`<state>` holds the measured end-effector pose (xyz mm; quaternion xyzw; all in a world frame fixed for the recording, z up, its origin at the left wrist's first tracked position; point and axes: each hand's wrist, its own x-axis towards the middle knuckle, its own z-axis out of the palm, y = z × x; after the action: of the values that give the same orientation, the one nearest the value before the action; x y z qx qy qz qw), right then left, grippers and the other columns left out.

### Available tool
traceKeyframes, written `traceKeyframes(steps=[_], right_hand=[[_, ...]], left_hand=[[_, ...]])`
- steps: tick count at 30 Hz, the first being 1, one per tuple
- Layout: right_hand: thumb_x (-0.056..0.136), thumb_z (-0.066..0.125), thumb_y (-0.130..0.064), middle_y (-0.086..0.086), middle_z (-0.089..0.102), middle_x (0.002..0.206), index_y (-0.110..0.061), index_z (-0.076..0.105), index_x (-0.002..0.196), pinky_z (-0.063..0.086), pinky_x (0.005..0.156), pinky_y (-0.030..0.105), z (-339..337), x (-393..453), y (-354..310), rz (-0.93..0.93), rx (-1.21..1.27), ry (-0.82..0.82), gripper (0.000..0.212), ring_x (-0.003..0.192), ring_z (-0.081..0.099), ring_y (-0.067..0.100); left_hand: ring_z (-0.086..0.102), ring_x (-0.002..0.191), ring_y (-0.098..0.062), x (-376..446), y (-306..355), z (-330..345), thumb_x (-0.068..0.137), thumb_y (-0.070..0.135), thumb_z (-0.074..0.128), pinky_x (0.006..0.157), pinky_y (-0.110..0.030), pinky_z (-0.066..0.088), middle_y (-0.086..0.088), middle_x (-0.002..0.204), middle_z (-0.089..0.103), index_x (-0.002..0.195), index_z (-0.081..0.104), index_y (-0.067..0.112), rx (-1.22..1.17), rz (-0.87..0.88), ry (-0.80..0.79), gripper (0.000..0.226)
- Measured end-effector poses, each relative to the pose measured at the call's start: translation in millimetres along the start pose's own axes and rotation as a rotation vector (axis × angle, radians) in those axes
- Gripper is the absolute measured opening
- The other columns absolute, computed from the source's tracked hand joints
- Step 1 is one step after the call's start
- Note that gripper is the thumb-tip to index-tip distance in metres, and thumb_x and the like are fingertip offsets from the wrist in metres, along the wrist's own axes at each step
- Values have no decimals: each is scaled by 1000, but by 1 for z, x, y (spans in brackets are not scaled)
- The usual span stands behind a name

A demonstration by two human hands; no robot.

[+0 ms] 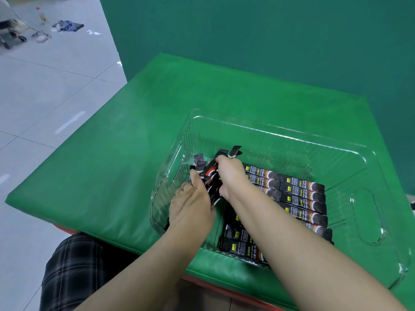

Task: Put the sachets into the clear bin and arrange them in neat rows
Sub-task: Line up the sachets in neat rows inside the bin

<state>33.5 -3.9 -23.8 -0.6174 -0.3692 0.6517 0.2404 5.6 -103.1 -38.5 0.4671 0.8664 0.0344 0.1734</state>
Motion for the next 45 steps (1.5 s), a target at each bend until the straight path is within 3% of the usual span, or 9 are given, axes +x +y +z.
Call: traceKeyframes(steps=[5, 10, 15, 20, 26, 32, 37, 43, 45], right_hand=[[88, 43, -12, 13, 49, 81, -8, 50, 85, 34, 66, 34, 4, 0, 4, -7, 99, -11, 9, 72, 45, 24], [97, 42, -15, 7, 68, 94, -9, 52, 93, 48, 71, 34, 3, -4, 1, -128, 195, -4, 12, 71, 56, 24], [100, 39, -15, 2, 67, 99, -25, 43, 87, 46, 63, 23, -3, -5, -2, -308, 247, 83, 17, 70, 58, 8], [101, 36, -8, 10, 65, 98, -14, 43, 102, 52, 73, 22, -8, -9, -12, -455, 398, 118, 9, 86, 62, 17], [101, 36, -8, 2, 61, 80, -24, 40, 90, 52, 63, 20, -43, -31, -28, -598, 485, 170, 20, 69, 64, 11], [93, 51, -6, 3, 42, 65, -12, 46, 91, 40, 57, 31, -59, -36, -6, -217, 146, 30, 8, 56, 41, 15], [97, 51, -14, 7, 47, 67, -6, 50, 83, 41, 48, 27, -46, -44, 13, 11, 25, -91, 17, 55, 43, 16], [100, 45, -24, 6, 49, 82, -7, 48, 103, 45, 72, 35, -43, -49, 13, -43, -139, -83, 18, 67, 52, 17], [100, 46, -25, 6, 52, 86, -5, 46, 113, 44, 80, 36, -42, -48, 14, -8, -164, -102, 24, 83, 54, 22]], left_hand=[[50, 116, -29, 5, 3, -3, 87, 9, 58, 89, -35, 43, -16, 128, 51, 148, 1, 5, 40, -37, 5, 84], [55, 102, -28, 6, 6, -9, 83, 1, 57, 71, -33, 38, -13, 113, 56, 129, 25, 7, 33, -73, 2, 56], [55, 99, -29, 5, 5, -8, 83, 1, 56, 70, -33, 38, -14, 112, 57, 127, 27, 7, 25, -53, 41, 52], [55, 96, -29, 6, 5, -7, 82, -3, 55, 71, -35, 41, -15, 109, 57, 129, 27, 5, 13, -41, 36, 56], [56, 84, -24, 7, 4, -4, 79, -11, 53, 75, -37, 53, -10, 94, 56, 136, 22, 8, -10, -20, 24, 68], [56, 79, -22, 8, 3, -5, 76, -14, 51, 71, -37, 54, -8, 89, 56, 134, 22, 11, -20, -14, 15, 69], [56, 81, -22, 8, 2, -9, 79, -11, 56, 66, -35, 49, -8, 92, 56, 134, 23, 9, -21, -13, -9, 67], [56, 79, -22, 9, 1, -11, 79, -8, 56, 66, -36, 51, -6, 87, 55, 123, 25, 12, -27, -11, -29, 58], [56, 79, -22, 9, 1, -12, 77, -10, 56, 69, -38, 53, -6, 87, 55, 125, 24, 12, -32, -16, -40, 61]])
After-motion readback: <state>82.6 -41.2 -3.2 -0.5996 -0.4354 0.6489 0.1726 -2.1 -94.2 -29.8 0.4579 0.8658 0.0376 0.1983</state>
